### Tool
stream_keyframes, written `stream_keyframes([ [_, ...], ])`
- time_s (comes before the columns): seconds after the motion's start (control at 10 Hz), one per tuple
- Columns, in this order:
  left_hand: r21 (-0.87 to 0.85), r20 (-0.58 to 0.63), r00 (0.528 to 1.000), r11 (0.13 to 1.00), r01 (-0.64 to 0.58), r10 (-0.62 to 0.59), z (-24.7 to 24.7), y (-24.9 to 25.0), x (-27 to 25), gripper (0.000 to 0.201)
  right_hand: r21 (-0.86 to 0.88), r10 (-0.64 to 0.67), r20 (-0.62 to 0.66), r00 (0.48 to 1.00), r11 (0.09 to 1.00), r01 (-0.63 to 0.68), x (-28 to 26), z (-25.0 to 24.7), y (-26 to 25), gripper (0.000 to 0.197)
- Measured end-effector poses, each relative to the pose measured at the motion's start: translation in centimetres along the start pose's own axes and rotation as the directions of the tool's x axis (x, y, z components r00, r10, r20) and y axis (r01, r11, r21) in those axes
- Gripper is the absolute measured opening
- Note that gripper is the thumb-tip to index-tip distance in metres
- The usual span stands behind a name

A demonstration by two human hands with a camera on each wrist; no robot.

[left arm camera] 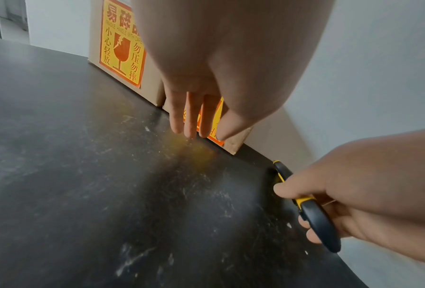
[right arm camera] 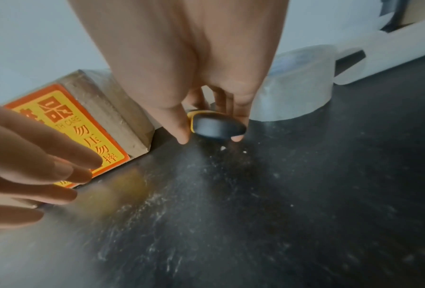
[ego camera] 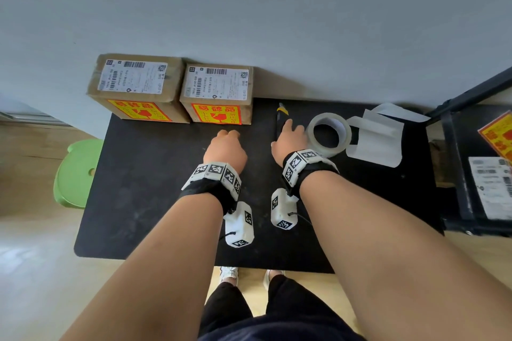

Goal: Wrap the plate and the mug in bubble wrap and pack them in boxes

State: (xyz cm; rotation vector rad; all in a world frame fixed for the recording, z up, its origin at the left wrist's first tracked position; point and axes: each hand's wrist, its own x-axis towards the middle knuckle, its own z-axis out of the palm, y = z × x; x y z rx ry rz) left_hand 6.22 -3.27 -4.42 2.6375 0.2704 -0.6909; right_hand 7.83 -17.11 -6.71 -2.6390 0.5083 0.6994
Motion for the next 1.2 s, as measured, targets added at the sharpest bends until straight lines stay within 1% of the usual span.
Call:
stream_keyframes([
  [0.1,0.017,-0.001,1.000,1.000,-0.015,0.015,-0.3,-0.2,0.4,0.045,-0.039,-0.013,0.019,1.000,0.999,0.014,0.4,0.1,-0.7,0.077],
  [0.2,0.039,0.000,0.999,0.998,-0.039,0.039,-0.2,-0.1,0.5,0.046,-0.062,-0.053,0.016,0.998,0.997,0.054,0.2,-0.2,-0.7,0.068],
  [0.3,0.063,0.014,0.997,0.995,-0.077,0.076,0.1,0.6,0.3,0.047,0.001,-0.153,-0.114,0.982,0.988,0.155,-0.7,-1.0,0.2,0.040],
  [0.4,0.097,0.041,0.985,0.981,-0.168,0.165,1.0,1.8,-0.2,0.053,-0.061,-0.183,-0.289,0.940,0.983,0.172,-2.0,-2.3,2.2,0.029],
  [0.5,0.152,0.094,0.959,0.949,-0.278,0.266,2.4,2.8,-0.5,0.060,-0.175,-0.151,-0.342,0.928,0.980,0.095,-2.6,-2.7,4.8,0.036],
  [0.6,0.221,0.182,0.940,0.920,-0.325,0.288,3.5,3.8,-0.6,0.067,-0.162,-0.132,-0.323,0.937,0.983,0.082,-2.7,-2.8,7.0,0.034],
  [0.7,0.252,0.194,0.944,0.917,-0.311,0.267,4.2,4.3,-0.6,0.071,-0.143,-0.173,-0.303,0.937,0.981,0.135,-2.0,-2.8,7.8,0.034],
  [0.9,0.271,0.123,0.953,0.915,-0.300,0.276,4.7,5.0,-0.3,0.069,-0.140,-0.228,-0.269,0.936,0.971,0.196,0.0,-3.8,7.4,0.036],
  [1.0,0.252,0.129,0.962,0.931,-0.266,0.240,4.5,5.6,-0.2,0.068,-0.133,-0.234,-0.248,0.940,0.969,0.206,0.4,-4.1,7.4,0.036],
  [1.1,0.257,0.087,0.967,0.933,-0.253,0.239,4.2,5.9,-0.7,0.066,-0.120,-0.264,-0.264,0.928,0.963,0.240,0.2,-4.1,7.6,0.035],
  [1.2,0.248,0.044,0.969,0.937,-0.247,0.244,3.5,5.9,-1.4,0.063,-0.135,-0.285,-0.290,0.914,0.957,0.255,-0.3,-4.3,7.7,0.029],
])
